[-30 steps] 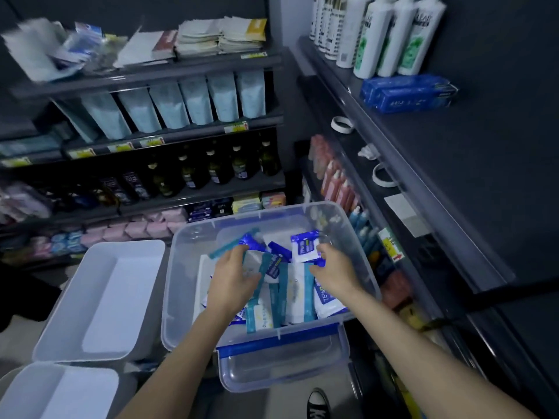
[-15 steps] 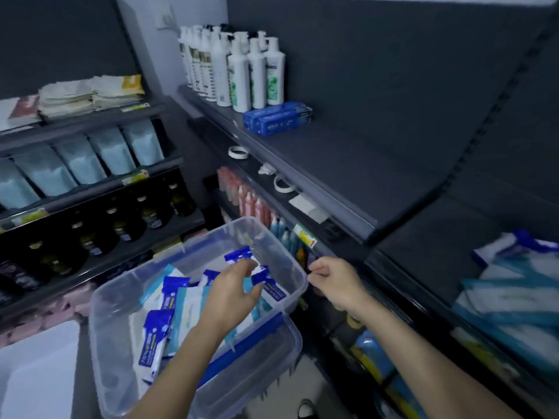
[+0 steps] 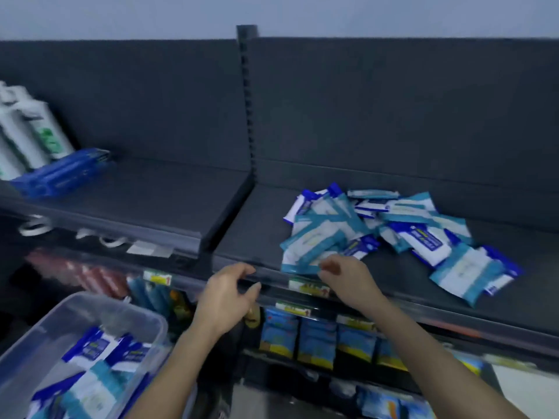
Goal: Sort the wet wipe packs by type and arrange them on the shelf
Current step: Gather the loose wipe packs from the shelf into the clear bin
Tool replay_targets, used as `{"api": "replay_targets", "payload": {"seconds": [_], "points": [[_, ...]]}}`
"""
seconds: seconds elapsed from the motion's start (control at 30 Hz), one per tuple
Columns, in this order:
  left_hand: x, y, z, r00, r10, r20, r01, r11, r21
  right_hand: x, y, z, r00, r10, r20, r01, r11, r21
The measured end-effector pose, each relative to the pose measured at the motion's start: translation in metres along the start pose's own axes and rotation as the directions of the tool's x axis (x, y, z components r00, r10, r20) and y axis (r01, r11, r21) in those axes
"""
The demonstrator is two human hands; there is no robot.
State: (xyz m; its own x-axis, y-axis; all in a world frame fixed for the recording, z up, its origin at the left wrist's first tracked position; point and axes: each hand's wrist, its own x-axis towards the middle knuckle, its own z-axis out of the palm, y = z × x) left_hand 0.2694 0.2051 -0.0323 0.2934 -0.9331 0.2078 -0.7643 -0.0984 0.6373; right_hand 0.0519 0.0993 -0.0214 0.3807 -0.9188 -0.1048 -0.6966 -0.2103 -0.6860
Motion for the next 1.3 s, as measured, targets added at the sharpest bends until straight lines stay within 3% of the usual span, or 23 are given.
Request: {"api": "replay_targets", "payload": {"seconds": [0.13, 0.37, 0.57, 0.7, 0.9, 1.03, 1.17, 1.3], "points": [[0.027, 0.042, 0.033, 0.994, 0.105, 0.032, -0.104, 0.994, -0.009, -0.008, 0.046, -0.052, 0.988, 0.054, -0.147, -0.058, 0.998, -0.026], [0.074, 0.118, 0.101, 0.982, 0.161, 0.098, -0.152, 0.984, -0.089, -0.009, 0.142, -0.133, 0.922, 0.203, -0.329, -0.23, 0.972, -0.043], [0.099, 0.163, 0.157, 0.981, 0.16, 0.112, -0.15, 0.984, -0.097, 0.001, 0.221, -0.184, 0.852, 0.388, -0.352, -0.47, 0.863, -0.186], [0.111, 0.188, 0.191, 0.982, 0.149, 0.117, -0.143, 0.988, -0.059, 0.001, 0.256, -0.199, 0.789, 0.545, -0.282, -0.585, 0.808, -0.075], [0.118, 0.212, 0.228, 0.998, 0.009, 0.07, -0.004, 0.998, -0.061, 0.012, 0.263, -0.196, 0.827, 0.499, -0.258, -0.492, 0.865, 0.098], [0.124, 0.215, 0.232, 0.997, 0.002, 0.077, 0.0, 1.0, -0.023, 0.027, 0.255, -0.184, 0.85, 0.472, -0.235, -0.427, 0.877, 0.22], [0.138, 0.21, 0.228, 0.997, 0.026, 0.066, -0.027, 1.0, 0.007, 0.039, 0.247, -0.187, 0.855, 0.472, -0.213, -0.385, 0.855, 0.348], [0.159, 0.208, 0.227, 0.996, 0.06, 0.066, -0.063, 0.997, 0.036, 0.045, 0.252, -0.193, 0.846, 0.507, -0.164, -0.357, 0.768, 0.531]]}}
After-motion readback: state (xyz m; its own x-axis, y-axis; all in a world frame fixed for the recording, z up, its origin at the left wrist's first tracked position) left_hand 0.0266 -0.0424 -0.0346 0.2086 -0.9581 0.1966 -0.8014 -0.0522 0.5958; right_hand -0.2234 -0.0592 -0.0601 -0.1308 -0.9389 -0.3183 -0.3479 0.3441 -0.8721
